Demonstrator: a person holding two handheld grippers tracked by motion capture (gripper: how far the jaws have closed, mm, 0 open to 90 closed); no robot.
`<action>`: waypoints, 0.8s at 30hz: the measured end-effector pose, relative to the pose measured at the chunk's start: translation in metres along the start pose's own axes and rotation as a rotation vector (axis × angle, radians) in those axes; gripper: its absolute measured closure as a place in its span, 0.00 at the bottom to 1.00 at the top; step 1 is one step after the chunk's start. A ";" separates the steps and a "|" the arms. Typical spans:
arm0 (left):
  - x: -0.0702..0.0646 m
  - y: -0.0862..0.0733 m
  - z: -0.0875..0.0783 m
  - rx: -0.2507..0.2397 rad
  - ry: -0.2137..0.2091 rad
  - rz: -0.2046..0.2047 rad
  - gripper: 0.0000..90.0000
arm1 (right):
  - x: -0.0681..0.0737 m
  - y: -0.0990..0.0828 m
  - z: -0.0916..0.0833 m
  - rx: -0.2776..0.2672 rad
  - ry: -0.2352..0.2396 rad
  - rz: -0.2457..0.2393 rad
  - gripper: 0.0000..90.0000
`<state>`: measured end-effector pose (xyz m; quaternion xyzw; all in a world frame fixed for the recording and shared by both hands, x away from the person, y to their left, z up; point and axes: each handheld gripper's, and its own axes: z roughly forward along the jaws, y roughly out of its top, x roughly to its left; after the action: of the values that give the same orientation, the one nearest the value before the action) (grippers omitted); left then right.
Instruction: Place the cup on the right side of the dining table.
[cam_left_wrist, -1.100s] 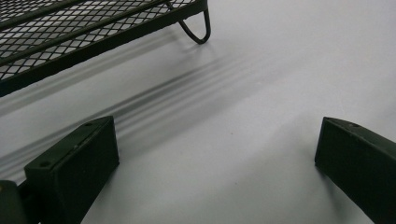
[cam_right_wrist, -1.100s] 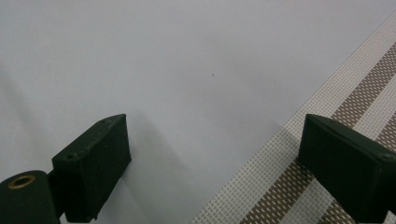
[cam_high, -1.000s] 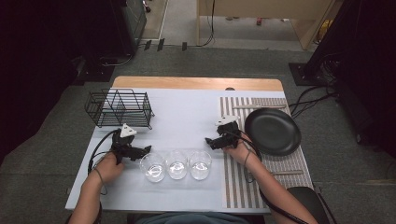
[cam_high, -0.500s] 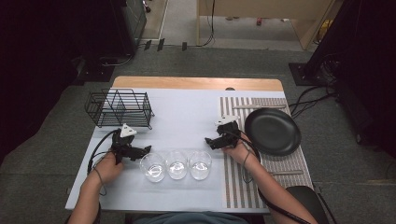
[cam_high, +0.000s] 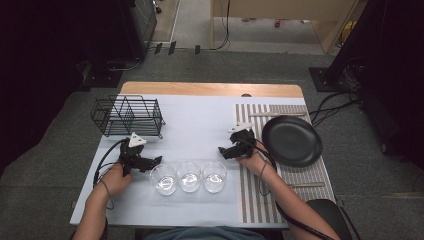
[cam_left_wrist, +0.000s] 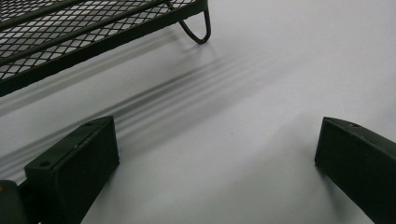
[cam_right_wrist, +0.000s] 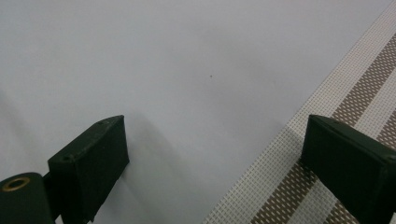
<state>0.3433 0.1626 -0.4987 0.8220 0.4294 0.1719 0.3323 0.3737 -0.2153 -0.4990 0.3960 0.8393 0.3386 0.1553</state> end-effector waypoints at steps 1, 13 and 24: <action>0.000 0.000 0.000 0.000 0.000 0.000 0.00 | 0.000 0.000 0.000 0.003 -0.001 -0.001 0.08; 0.000 0.000 0.000 0.001 0.000 0.001 0.00 | -0.002 0.005 -0.001 0.026 0.018 0.023 0.09; 0.000 0.000 0.000 0.002 -0.001 -0.001 0.00 | -0.004 0.007 -0.006 0.029 0.036 0.032 0.09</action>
<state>0.3436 0.1626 -0.4986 0.8222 0.4298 0.1709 0.3317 0.3774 -0.2181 -0.4899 0.4053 0.8403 0.3362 0.1289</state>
